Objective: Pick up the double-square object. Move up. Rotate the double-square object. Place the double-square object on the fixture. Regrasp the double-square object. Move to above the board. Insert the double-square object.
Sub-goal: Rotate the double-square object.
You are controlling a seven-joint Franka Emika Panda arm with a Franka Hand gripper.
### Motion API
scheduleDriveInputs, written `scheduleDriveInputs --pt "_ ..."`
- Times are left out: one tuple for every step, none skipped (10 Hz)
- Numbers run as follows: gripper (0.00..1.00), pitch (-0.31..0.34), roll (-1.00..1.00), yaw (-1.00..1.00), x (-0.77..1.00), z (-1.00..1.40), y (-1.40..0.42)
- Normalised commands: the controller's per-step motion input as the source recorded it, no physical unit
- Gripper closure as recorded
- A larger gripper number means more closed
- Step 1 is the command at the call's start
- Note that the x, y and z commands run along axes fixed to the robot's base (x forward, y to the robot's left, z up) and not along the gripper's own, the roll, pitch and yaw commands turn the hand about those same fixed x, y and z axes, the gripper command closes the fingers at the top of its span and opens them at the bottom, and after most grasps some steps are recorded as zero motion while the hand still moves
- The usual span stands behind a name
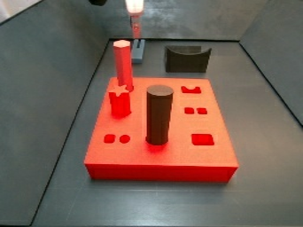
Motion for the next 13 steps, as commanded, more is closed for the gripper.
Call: scheduleDriveInputs --pt "0.0 0.003 0.0 1.0 0.02 -0.04 0.0" --pt "0.0 0.003 0.0 1.0 0.02 -0.04 0.0" --pt "0.0 0.003 0.0 1.0 0.02 -0.04 0.0" --pt "0.0 0.003 0.0 1.0 0.02 -0.04 0.0" --pt "0.0 0.003 0.0 1.0 0.02 -0.04 0.0" --pt "0.0 0.004 0.0 1.0 0.02 -0.04 0.0" --pt "0.0 0.004 0.0 1.0 0.02 -0.04 0.0" --pt "0.0 0.004 0.0 1.0 0.02 -0.04 0.0" --pt "0.0 0.005 0.0 1.0 0.02 -0.04 0.0" --pt "0.0 0.005 0.0 1.0 0.02 -0.04 0.0" --pt "0.0 0.005 0.0 1.0 0.02 -0.04 0.0" --pt "0.0 0.006 0.0 1.0 0.02 -0.04 0.0" --pt "0.0 0.007 0.0 1.0 0.02 -0.04 0.0"
